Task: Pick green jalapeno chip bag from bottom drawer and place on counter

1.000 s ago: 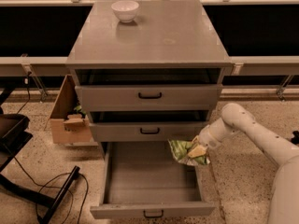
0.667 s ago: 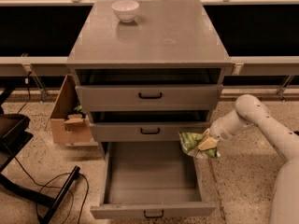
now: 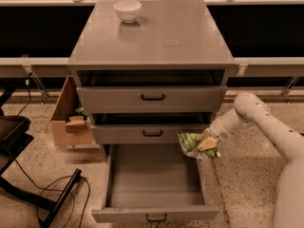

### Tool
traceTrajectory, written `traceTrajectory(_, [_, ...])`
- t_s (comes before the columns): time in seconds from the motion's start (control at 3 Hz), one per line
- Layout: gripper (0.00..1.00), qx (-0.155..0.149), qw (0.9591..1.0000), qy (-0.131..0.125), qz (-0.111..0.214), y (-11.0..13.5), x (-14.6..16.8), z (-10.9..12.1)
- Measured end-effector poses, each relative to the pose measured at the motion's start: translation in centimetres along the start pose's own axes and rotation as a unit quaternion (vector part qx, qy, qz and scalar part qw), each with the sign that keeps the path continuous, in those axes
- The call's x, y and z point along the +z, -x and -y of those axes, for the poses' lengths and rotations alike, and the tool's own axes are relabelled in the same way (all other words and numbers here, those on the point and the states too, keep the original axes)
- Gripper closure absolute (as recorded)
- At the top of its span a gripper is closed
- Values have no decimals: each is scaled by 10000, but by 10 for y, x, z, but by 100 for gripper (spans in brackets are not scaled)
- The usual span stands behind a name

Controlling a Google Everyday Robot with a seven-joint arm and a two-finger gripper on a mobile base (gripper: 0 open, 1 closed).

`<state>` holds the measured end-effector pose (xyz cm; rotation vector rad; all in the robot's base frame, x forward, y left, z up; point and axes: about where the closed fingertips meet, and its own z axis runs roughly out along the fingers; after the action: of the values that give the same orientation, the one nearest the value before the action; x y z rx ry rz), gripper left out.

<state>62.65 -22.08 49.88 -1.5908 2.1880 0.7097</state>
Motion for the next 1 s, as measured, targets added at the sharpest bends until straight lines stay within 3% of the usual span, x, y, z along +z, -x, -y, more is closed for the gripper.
traceTrajectory(0.67, [100,-541,9981,106,-287,102,-77,-75])
traceTrajectory(1.0, [100,-632,9973,-242,-298,157,-139,-93])
